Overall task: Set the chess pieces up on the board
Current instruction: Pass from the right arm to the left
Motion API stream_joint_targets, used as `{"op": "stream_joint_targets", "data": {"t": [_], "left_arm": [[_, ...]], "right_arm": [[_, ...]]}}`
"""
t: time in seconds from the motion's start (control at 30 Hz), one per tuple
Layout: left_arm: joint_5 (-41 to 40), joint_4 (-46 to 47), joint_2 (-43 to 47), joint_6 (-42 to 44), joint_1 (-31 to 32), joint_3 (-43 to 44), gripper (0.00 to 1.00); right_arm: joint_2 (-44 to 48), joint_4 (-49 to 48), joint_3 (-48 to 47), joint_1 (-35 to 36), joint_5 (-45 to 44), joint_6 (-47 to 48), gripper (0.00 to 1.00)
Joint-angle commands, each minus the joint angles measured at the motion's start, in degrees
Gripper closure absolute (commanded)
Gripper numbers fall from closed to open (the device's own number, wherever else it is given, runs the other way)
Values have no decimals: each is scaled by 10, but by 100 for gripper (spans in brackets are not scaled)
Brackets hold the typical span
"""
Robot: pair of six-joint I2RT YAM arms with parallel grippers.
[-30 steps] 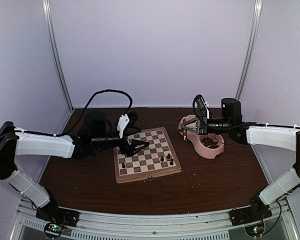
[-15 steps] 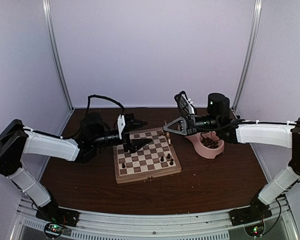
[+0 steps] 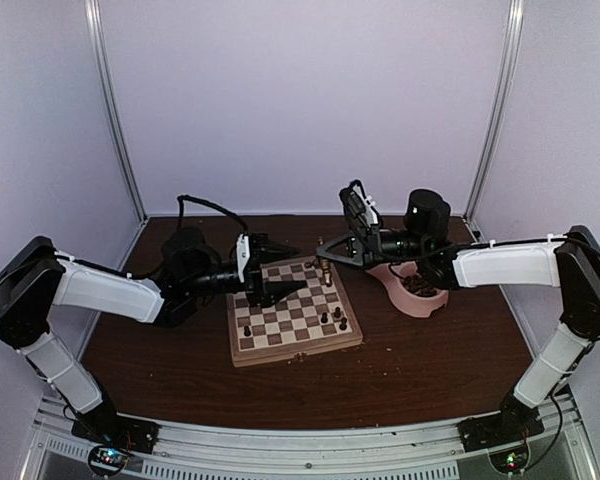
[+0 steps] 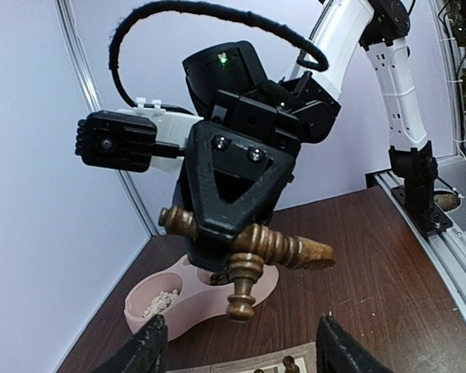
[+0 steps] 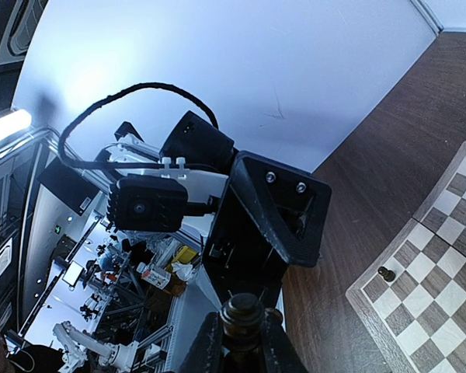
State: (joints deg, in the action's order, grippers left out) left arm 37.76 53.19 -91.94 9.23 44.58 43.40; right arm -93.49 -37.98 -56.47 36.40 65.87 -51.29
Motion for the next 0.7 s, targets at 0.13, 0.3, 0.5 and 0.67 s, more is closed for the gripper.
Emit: {"op": "stream_joint_targets", "data": {"t": [0.13, 0.3, 0.5, 0.67], "left_arm": [[-4, 11, -8, 23, 2, 15, 38], [-6, 13, -17, 25, 3, 23, 41], [-10, 20, -22, 24, 3, 29, 45], [-11, 30, -19, 20, 3, 29, 46]], "right_arm": [[-7, -15, -29, 7, 6, 5, 95], [-9, -15, -31, 9, 4, 7, 94], [-8, -6, -32, 9, 3, 13, 95], [-12, -5, -30, 9, 1, 15, 95]]}}
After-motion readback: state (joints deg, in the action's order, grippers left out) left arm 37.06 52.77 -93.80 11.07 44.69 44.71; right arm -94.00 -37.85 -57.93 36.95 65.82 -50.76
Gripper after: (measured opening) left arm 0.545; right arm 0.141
